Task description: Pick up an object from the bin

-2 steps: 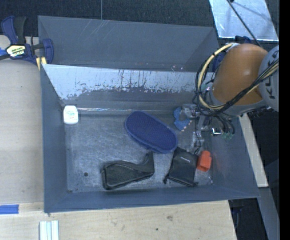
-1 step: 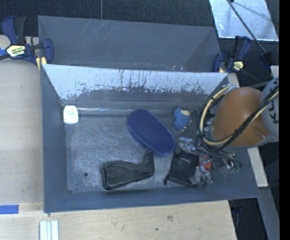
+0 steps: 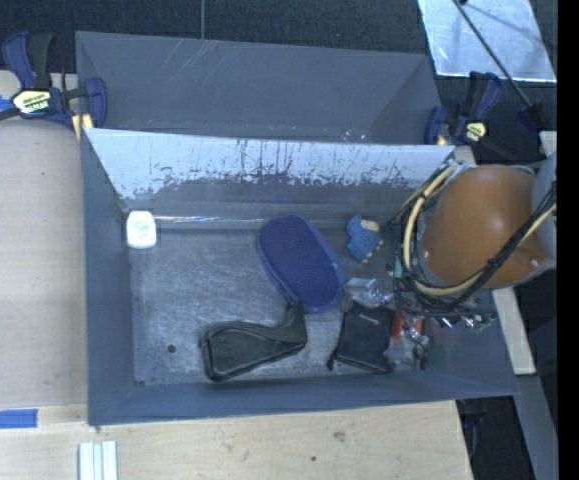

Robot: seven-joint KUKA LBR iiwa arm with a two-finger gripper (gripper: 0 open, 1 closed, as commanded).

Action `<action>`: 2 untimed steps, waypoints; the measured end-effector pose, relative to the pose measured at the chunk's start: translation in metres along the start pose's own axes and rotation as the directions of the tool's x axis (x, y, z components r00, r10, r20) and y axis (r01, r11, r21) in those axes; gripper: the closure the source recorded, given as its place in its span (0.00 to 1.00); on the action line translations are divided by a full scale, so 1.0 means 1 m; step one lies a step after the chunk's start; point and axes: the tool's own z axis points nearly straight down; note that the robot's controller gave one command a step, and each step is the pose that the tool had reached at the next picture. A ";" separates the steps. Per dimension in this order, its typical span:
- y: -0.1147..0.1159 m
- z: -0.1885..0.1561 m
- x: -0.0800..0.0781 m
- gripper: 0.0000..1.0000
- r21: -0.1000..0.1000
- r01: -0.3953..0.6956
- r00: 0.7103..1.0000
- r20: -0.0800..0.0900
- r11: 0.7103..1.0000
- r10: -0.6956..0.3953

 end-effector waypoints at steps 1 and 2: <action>-0.011 0.001 -0.016 0.00 -0.002 0.257 0.966 -0.002 0.966 -0.257; -0.014 0.033 -0.005 0.00 -0.007 0.244 0.970 -0.004 0.970 -0.244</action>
Offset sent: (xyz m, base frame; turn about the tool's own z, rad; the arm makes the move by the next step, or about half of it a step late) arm 0.0186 0.0015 -0.0008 -0.2621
